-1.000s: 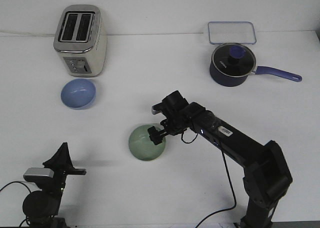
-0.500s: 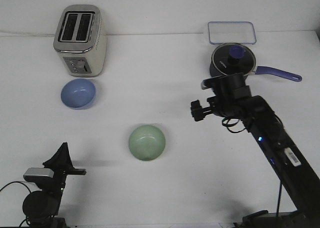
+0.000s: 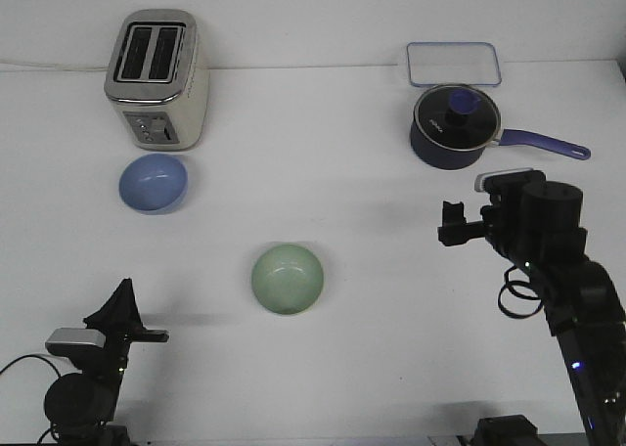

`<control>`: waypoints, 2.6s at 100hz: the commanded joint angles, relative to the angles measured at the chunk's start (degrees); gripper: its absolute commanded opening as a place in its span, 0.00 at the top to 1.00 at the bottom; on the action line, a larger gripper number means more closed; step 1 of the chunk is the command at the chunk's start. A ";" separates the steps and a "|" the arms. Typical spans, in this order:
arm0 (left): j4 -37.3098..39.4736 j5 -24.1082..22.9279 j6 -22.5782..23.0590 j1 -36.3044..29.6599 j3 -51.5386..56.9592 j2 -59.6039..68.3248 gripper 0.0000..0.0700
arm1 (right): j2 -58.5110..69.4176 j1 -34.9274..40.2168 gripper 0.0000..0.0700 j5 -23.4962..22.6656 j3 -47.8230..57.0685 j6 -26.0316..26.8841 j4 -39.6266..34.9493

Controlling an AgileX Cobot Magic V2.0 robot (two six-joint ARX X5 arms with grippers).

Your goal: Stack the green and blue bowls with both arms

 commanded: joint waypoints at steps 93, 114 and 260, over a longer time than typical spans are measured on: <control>0.59 0.13 0.50 0.07 -1.05 -0.11 0.98 | -26.25 0.42 0.20 0.04 -39.80 2.62 34.95; 0.59 0.13 0.50 0.07 -1.05 -0.11 0.98 | -26.25 0.42 0.20 0.04 -39.80 2.62 36.28; -34.49 0.15 -4.66 0.07 44.06 27.82 0.98 | -26.25 0.42 0.20 -0.15 -39.80 2.64 36.65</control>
